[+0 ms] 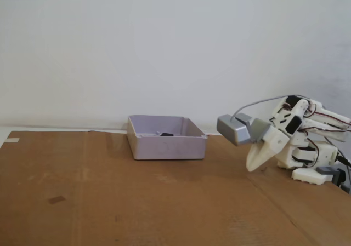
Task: Grasp a block and put it in the box.
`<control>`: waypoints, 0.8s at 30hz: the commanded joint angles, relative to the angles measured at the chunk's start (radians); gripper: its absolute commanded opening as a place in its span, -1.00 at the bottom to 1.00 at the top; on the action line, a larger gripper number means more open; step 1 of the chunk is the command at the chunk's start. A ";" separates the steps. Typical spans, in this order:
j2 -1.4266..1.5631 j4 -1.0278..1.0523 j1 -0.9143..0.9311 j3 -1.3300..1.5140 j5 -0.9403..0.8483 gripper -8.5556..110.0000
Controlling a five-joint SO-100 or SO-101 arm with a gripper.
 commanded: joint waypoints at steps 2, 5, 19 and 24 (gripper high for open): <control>0.063 0.161 0.008 0.040 -0.005 -0.85; 0.066 0.235 0.008 0.040 -0.008 -0.85; 0.055 0.235 0.000 0.040 -0.006 -0.84; 0.055 0.235 0.002 0.040 -0.006 -0.84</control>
